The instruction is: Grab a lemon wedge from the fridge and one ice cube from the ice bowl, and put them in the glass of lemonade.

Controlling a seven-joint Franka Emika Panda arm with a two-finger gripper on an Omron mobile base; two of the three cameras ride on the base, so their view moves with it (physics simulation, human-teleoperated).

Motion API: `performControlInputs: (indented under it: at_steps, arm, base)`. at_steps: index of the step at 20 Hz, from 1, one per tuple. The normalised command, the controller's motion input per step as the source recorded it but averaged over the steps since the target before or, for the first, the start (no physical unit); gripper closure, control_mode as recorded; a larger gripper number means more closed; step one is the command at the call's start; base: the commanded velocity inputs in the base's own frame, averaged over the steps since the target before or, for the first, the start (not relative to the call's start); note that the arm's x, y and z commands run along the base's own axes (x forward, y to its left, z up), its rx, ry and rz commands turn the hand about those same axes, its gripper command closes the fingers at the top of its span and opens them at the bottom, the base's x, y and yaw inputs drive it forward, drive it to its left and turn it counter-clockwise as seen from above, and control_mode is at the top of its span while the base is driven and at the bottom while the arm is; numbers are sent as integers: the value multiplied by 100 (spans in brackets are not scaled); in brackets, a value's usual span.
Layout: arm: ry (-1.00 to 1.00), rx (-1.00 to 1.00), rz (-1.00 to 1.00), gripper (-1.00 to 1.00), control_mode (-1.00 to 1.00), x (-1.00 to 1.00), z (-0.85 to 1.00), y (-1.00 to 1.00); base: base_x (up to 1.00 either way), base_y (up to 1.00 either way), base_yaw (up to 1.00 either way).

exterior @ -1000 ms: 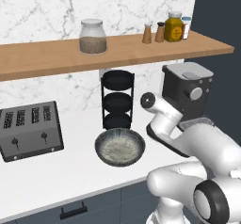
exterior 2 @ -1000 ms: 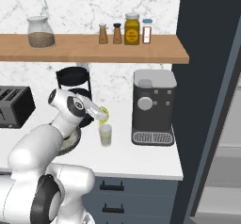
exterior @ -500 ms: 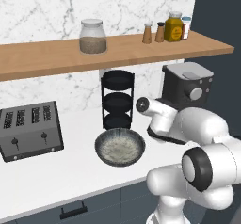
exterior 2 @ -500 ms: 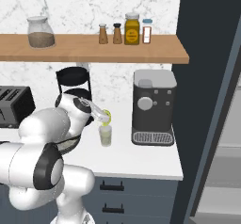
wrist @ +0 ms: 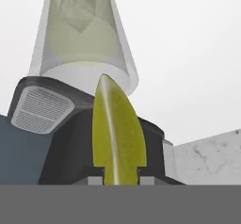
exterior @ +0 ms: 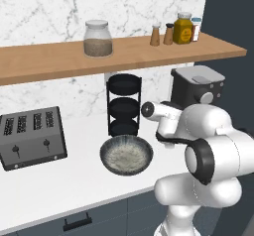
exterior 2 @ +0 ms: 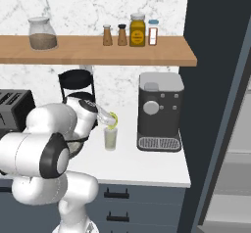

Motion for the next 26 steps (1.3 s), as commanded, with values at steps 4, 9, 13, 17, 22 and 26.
performControlInputs:
  at_steps: [4, 9, 13, 17, 22, 26]
  arm:
    - [0, 0, -2, 100, -100, -33, 0, -9]
    - [-1, 0, -2, 100, -100, -53, -6, 0]
    - [0, 0, -1, 100, -100, -14, -1, 0]
    - [1, 0, -1, 100, -100, 16, 0, 0]
    - [1, -2, -1, 100, -100, 9, -18, 15]
    - [0, -7, -1, 100, -100, 0, -35, 34]
  base:
    - [0, 0, 0]
    - [0, 0, 0]
    - [0, 0, 0]
    - [0, 0, 0]
    - [0, 0, 0]
    - [0, 0, 0]
